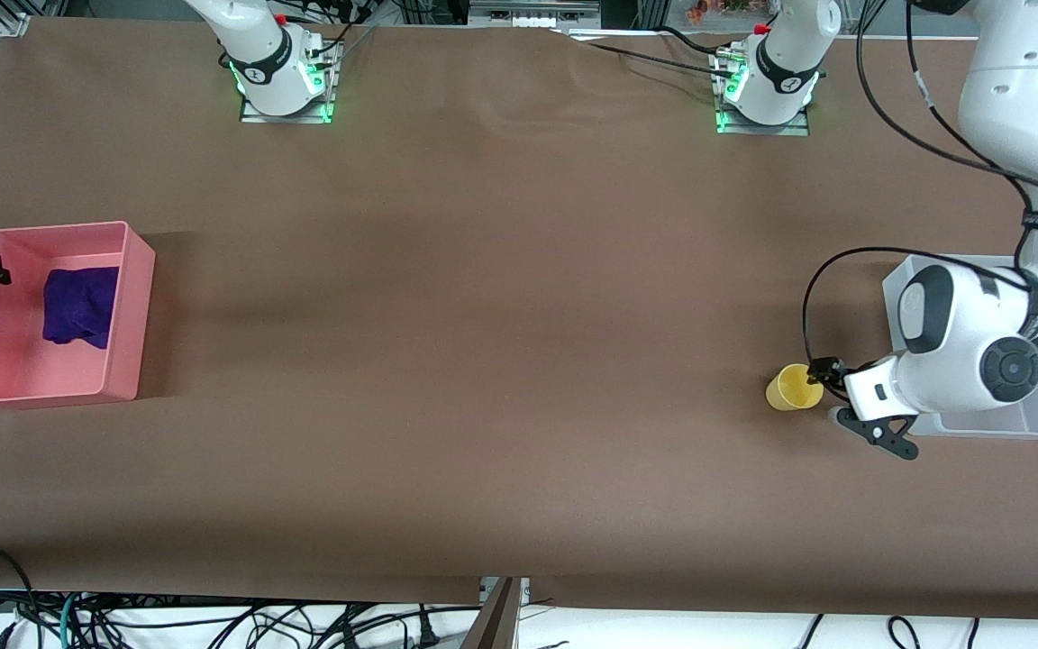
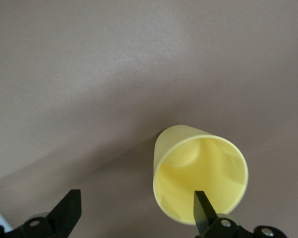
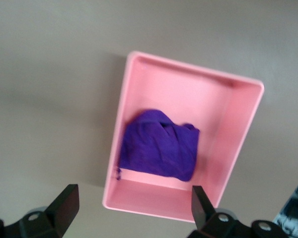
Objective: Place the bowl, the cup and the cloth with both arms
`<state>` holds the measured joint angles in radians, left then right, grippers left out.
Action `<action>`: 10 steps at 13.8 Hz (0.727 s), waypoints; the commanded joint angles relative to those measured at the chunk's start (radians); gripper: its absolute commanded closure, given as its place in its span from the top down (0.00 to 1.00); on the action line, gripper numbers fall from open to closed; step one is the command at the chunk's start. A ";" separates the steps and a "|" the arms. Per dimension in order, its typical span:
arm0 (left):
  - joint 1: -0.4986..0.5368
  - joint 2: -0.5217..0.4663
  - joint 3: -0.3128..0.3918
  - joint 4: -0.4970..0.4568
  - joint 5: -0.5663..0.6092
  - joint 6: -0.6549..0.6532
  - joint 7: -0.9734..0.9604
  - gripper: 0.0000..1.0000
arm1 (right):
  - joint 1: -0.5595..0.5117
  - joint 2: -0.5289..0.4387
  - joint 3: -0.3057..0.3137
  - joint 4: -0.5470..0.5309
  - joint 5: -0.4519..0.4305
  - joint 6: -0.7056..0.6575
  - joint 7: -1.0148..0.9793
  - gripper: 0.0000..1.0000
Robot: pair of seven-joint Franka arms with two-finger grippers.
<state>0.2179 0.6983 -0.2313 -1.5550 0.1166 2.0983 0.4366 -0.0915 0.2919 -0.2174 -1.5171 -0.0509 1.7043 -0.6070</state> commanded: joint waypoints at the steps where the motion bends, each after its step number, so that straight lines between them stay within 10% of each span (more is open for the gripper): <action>1: -0.006 0.001 0.003 -0.011 -0.020 0.017 -0.019 0.78 | -0.007 -0.055 0.079 -0.005 0.026 -0.052 0.096 1.00; 4: -0.014 0.013 0.003 -0.011 -0.017 0.016 -0.015 0.00 | -0.007 -0.115 0.220 -0.009 0.025 -0.115 0.379 1.00; 10: -0.014 0.015 0.001 0.000 -0.020 -0.001 -0.013 0.00 | -0.005 -0.161 0.348 -0.002 -0.021 -0.146 0.513 1.00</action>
<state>0.2082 0.7199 -0.2359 -1.5600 0.1119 2.1039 0.4201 -0.0837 0.1526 0.1058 -1.5154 -0.0442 1.5701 -0.0978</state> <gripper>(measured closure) 0.965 0.000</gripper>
